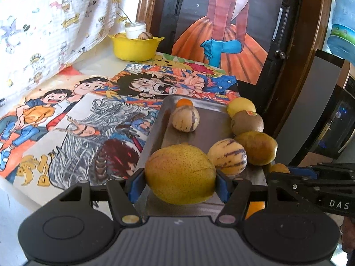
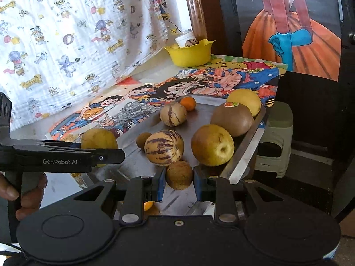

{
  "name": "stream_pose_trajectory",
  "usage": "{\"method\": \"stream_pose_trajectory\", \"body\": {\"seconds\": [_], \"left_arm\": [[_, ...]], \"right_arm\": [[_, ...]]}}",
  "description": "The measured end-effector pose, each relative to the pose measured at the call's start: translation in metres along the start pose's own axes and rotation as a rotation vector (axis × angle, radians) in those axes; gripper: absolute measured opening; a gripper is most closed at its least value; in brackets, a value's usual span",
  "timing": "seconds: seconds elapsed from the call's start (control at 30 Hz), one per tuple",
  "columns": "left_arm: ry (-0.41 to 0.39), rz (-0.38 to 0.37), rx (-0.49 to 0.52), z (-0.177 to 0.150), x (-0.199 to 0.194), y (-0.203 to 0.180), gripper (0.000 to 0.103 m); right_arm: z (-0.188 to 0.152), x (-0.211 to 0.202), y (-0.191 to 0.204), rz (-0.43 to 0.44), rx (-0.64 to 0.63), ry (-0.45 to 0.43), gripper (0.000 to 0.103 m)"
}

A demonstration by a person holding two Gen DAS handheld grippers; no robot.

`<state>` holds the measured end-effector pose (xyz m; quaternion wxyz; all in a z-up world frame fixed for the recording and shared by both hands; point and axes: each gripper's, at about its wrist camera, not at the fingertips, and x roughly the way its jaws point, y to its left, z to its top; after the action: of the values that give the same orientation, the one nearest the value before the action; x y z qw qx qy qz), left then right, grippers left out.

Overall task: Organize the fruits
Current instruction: 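Lower both fruits onto the tray among the others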

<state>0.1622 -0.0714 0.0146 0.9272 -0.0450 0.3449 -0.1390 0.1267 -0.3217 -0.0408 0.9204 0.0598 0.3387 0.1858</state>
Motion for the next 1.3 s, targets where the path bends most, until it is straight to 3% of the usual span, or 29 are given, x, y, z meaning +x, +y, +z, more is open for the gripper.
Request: {"method": "stream_pose_trajectory", "body": {"seconds": [0.6, 1.3], "left_arm": [[0.027, -0.001, -0.016, 0.005, 0.021, -0.003, 0.069], [-0.008, -0.003, -0.023, 0.023, 0.045, -0.003, 0.069]], "right_arm": [[-0.002, 0.022, -0.011, -0.018, 0.031, 0.014, 0.028], [-0.002, 0.043, -0.003, -0.056, -0.088, -0.064, 0.028]]}}
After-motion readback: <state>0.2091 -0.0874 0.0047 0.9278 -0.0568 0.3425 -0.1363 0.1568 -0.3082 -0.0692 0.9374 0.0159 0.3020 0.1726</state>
